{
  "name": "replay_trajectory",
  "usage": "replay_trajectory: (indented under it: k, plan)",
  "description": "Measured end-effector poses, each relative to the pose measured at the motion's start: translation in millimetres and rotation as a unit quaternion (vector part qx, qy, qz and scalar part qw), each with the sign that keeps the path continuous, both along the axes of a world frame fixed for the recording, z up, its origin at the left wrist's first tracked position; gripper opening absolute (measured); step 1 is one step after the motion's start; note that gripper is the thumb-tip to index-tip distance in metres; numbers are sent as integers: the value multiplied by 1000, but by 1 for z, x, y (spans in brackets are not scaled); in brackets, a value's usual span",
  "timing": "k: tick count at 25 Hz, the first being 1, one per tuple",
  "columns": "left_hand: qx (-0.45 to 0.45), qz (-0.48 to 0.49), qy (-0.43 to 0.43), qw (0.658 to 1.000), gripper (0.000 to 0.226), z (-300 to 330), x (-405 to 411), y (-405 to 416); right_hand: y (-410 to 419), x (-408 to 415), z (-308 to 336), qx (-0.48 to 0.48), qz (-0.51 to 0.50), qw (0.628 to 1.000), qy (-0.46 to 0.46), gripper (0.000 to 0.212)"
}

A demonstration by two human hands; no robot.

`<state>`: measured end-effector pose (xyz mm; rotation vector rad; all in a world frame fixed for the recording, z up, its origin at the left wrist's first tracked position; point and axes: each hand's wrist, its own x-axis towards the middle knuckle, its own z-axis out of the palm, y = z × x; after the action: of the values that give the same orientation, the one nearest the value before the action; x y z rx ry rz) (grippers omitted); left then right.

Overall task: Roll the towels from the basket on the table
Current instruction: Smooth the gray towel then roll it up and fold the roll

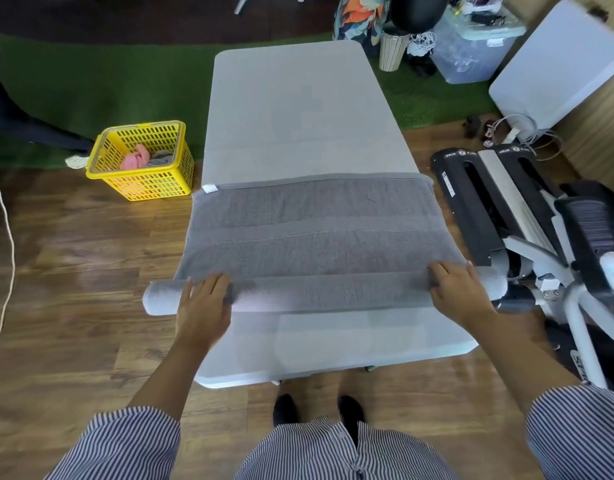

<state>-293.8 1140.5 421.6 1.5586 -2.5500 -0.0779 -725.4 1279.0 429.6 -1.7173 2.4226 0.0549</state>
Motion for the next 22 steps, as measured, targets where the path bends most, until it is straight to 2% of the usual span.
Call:
replay_trajectory:
  k: [2,4,6,8,10,13,15,20,22]
  plan:
    - [13,-1,11,1000,52,-2,-5,3,0,-1,-4,-25,-1,1000,-8,32]
    - [36,-1,2,999,61,-6,-9,5,1,-2,-7,6,5,999,-41,40]
    - [49,4,-7,999,63,-8,-9,6,4,-2,-6,50,7,997,-66,52]
    - [46,8,-3,999,58,-6,-8,6,6,-2,-6,75,12,996,-47,61]
    - [32,11,-15,999,48,-1,-6,10,8,0,-4,69,14,997,-15,55]
    - [8,1,-44,999,28,1,0,12,9,-2,1,80,21,996,13,33]
    - [12,-8,-49,999,30,2,2,9,7,-3,5,91,11,996,-2,26]
    - [-11,2,-5,1000,35,3,-3,2,-5,1,2,-11,5,1000,-7,44]
    - [13,10,14,1000,38,2,-6,3,-5,1,1,13,9,1000,-25,49]
